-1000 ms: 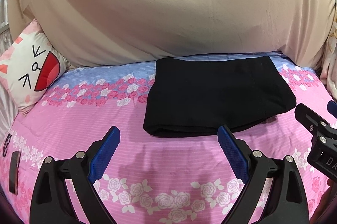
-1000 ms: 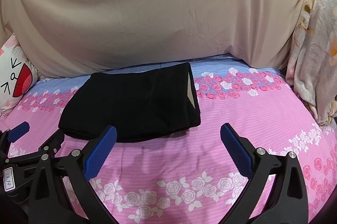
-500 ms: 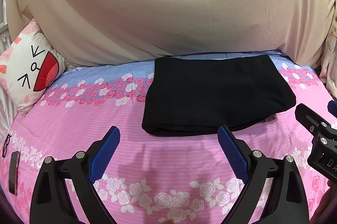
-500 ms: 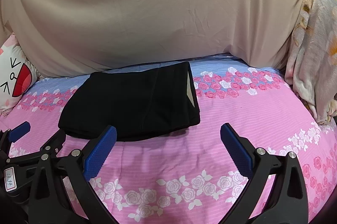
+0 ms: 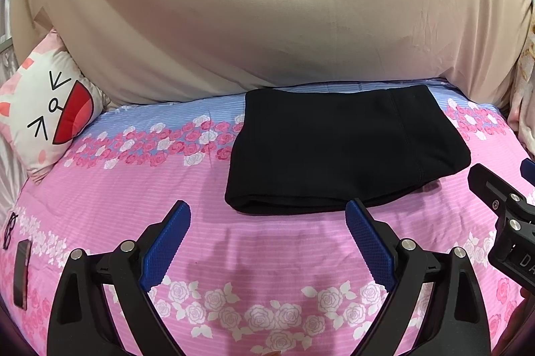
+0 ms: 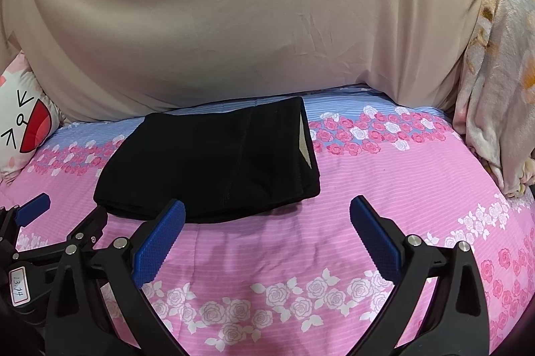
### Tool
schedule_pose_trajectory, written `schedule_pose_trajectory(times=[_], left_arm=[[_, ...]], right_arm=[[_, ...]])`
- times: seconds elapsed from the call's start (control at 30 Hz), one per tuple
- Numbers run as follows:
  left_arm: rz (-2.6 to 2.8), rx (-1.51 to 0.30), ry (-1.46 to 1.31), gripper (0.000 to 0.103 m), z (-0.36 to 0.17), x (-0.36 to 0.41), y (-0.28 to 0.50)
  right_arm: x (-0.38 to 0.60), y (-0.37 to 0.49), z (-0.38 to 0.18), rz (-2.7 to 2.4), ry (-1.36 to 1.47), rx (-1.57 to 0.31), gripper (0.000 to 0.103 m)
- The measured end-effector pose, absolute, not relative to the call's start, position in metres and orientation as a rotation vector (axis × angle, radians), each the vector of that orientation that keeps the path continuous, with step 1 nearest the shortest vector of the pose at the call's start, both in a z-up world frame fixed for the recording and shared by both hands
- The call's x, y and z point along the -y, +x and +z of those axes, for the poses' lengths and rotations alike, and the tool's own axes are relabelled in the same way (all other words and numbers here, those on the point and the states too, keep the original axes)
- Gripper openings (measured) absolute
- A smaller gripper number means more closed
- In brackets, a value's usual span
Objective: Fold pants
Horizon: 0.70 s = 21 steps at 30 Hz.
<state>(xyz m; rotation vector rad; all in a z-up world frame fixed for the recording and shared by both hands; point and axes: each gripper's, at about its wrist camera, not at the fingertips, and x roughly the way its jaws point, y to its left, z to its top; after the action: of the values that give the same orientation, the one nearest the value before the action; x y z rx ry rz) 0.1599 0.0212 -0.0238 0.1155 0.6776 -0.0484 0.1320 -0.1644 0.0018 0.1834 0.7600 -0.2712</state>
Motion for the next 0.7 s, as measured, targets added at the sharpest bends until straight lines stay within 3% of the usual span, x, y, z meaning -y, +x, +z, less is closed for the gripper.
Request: schedule_pose_trajectory(times=[0.7], left_arm=[[-0.050,-0.678,0.121,0.092,-0.0252,-0.0188,0.1592]], right_arm=[[0.1593,0.1327,0.0027,-0.278,0.178,-0.763,0.097]])
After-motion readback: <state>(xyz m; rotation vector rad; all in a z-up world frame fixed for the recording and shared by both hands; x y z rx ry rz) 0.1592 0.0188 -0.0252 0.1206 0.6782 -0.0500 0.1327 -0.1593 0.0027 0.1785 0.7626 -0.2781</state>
